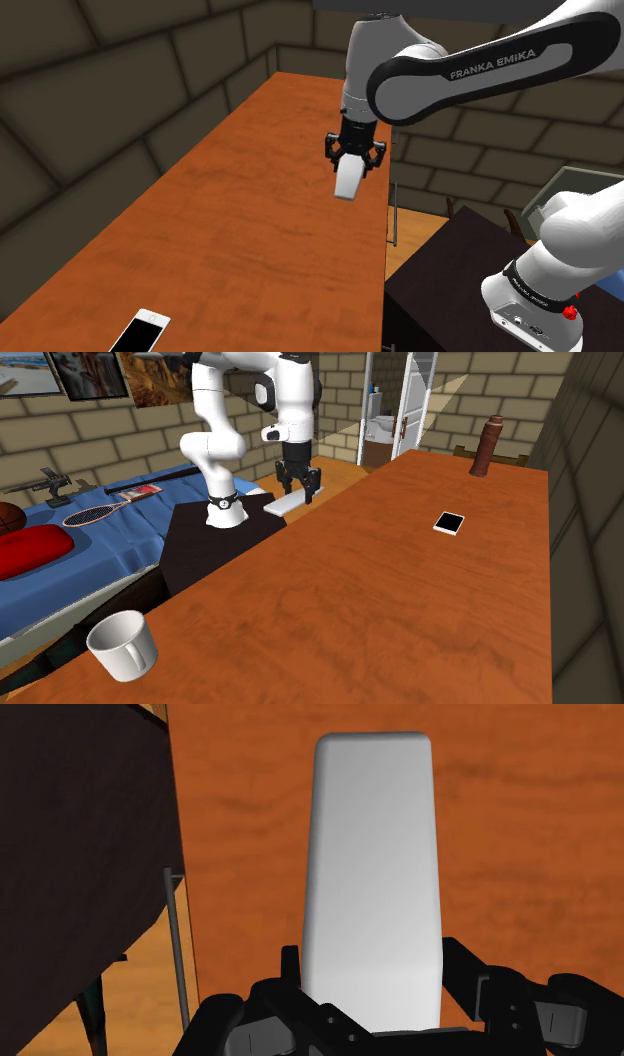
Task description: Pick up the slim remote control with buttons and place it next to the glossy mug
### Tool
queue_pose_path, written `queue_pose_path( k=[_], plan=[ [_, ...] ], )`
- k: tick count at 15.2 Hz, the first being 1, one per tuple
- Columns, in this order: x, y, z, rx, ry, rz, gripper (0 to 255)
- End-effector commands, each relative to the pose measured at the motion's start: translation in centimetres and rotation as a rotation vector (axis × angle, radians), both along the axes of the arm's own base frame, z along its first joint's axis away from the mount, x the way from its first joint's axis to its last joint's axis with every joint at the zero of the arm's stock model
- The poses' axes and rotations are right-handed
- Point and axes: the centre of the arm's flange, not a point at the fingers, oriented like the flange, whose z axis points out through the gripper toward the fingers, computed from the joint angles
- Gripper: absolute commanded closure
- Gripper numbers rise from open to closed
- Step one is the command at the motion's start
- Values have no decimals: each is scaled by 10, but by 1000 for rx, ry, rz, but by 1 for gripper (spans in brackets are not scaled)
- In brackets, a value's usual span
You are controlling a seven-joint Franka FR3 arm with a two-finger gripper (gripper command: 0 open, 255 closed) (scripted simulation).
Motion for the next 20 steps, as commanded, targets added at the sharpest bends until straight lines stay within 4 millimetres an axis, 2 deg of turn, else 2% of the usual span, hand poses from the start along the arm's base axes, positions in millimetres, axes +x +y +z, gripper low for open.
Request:
queue_pose_path(
  k=[1,20],
  plan=[
    [7,-28,0,0,0,2,255],
    [80,-267,1,0,0,2,255]
  ],
)
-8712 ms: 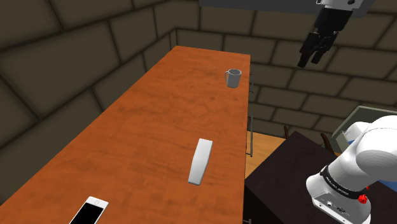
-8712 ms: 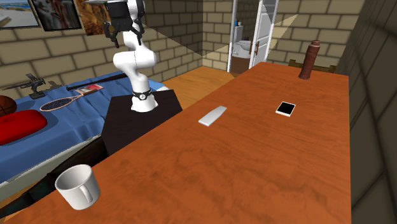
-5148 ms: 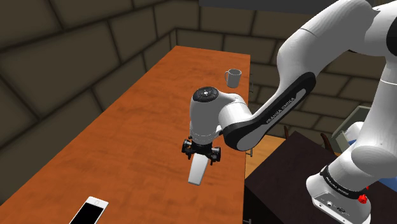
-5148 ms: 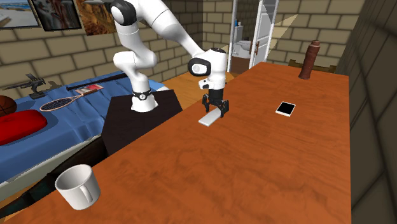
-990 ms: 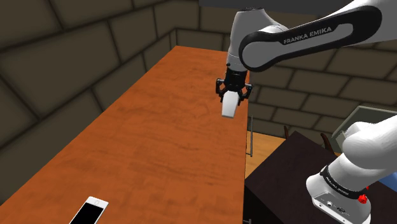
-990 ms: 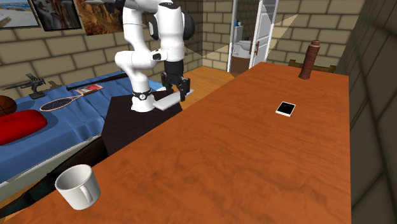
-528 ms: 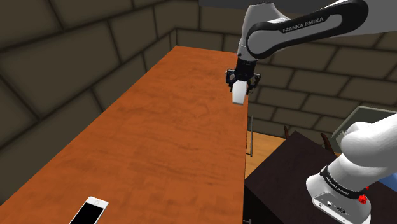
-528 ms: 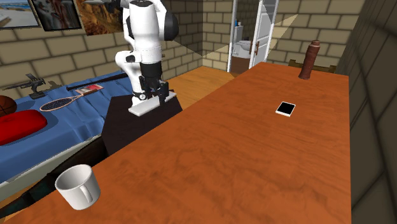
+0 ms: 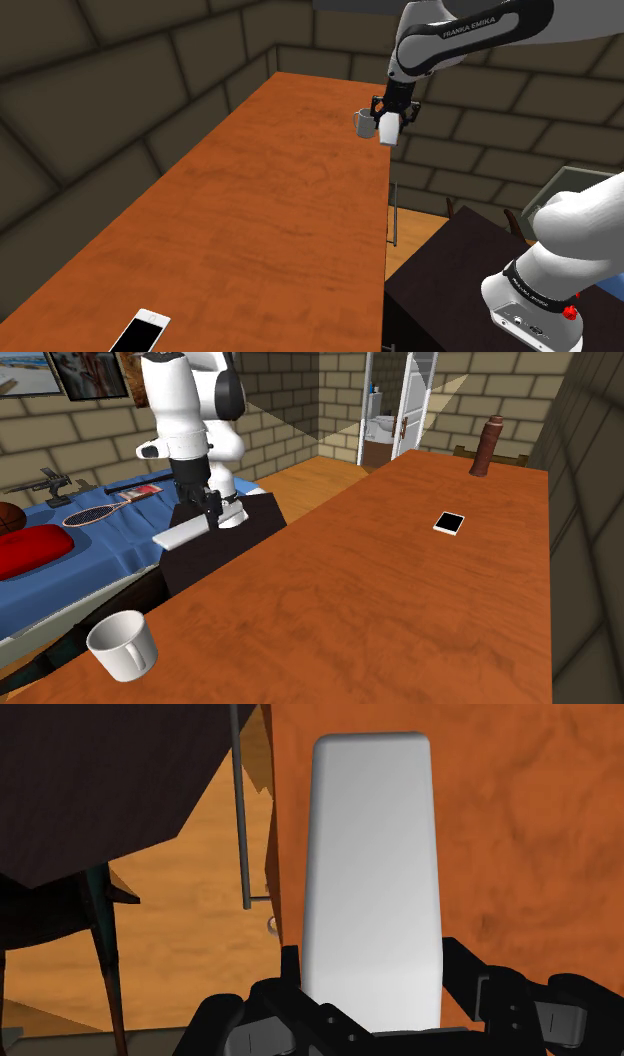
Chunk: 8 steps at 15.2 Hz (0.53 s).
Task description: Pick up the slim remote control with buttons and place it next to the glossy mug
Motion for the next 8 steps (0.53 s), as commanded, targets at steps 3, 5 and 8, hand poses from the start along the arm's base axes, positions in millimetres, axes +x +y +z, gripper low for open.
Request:
queue_pose_path(
  k=[3,5,8],
  plan=[
    [18,-52,-1,-1,0,1,255],
    [24,-72,-1,-1,0,1,255],
    [24,-72,-17,-1,0,1,255]
  ],
)
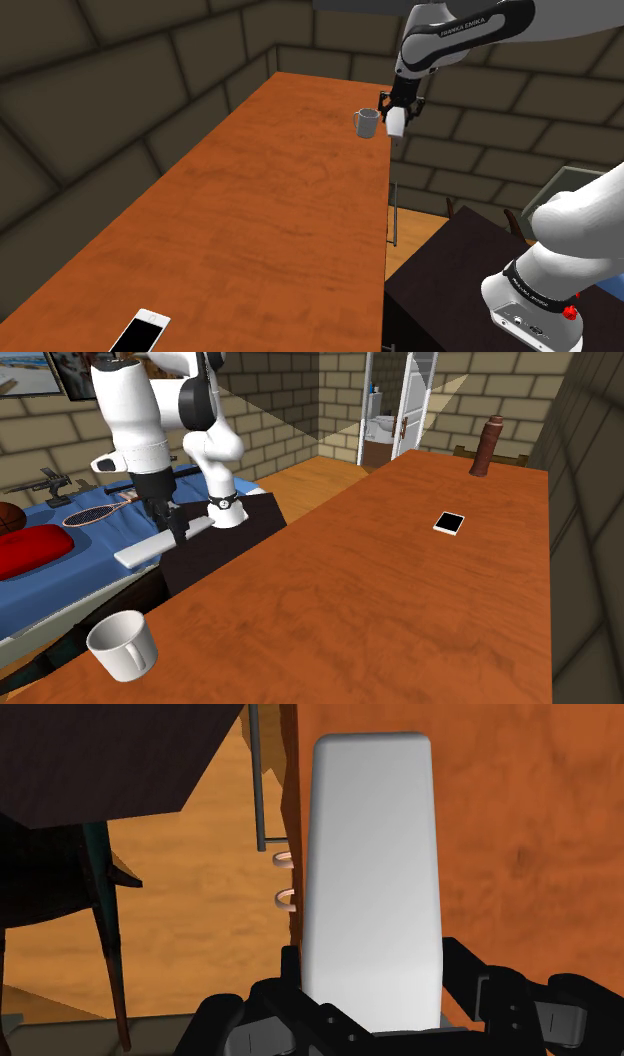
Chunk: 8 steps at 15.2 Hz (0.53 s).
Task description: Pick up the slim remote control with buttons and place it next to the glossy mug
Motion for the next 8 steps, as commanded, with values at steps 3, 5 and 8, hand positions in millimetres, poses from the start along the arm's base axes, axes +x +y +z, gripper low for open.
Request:
queue_pose_path(
  k=[3,5,8],
  plan=[
    [0,-1,-21,0,-1,1,255],
    [0,-1,-31,0,-1,1,255],
    [0,-1,-47,0,-1,1,255]
  ],
)
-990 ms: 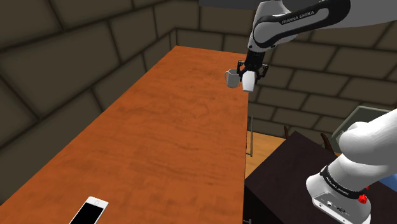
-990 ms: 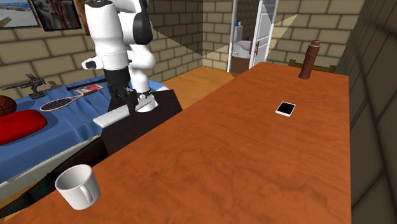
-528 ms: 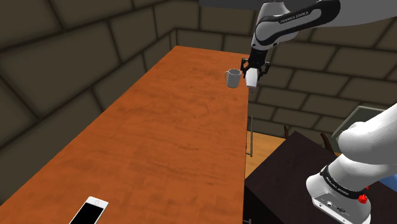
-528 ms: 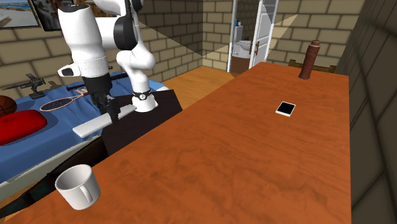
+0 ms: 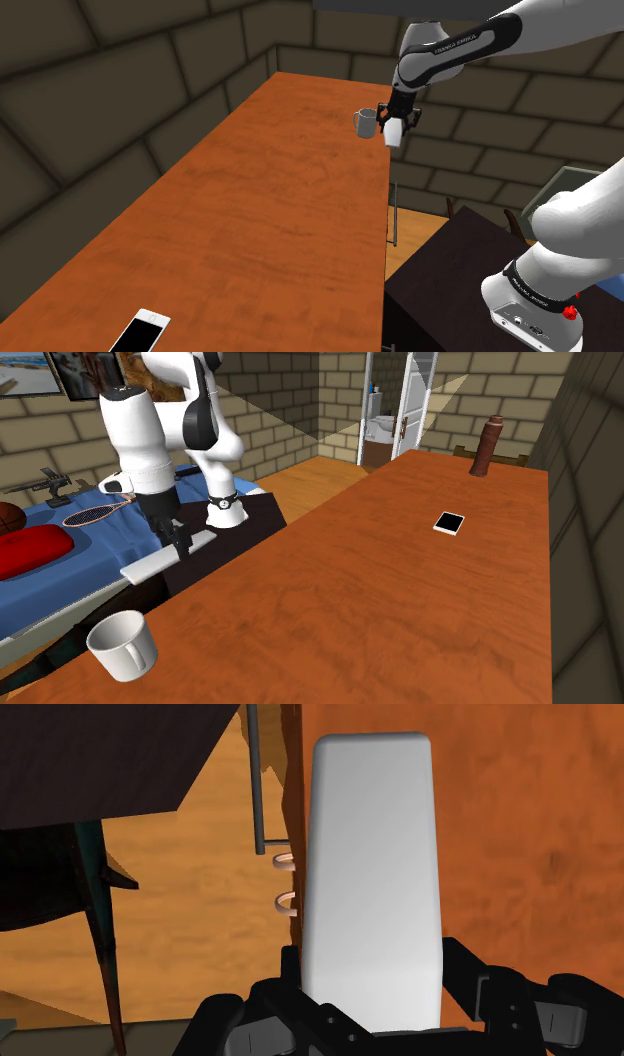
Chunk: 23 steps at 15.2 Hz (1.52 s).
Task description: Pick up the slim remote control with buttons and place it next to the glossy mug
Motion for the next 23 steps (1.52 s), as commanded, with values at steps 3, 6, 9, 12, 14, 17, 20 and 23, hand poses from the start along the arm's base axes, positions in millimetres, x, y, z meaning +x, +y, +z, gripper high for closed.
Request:
queue_pose_path(
  k=[3,6,9,12,14,17,20,23],
  plan=[
    [0,2,-22,0,-1,0,255],
    [0,2,-38,0,-1,0,255],
    [0,2,-53,0,-1,0,255],
    [0,2,-69,0,-1,0,255],
    [0,2,-80,0,-1,0,255],
    [0,2,-96,0,-1,0,255],
    [0,2,-109,0,-1,0,255],
    [0,2,-109,0,-1,0,255]
  ],
)
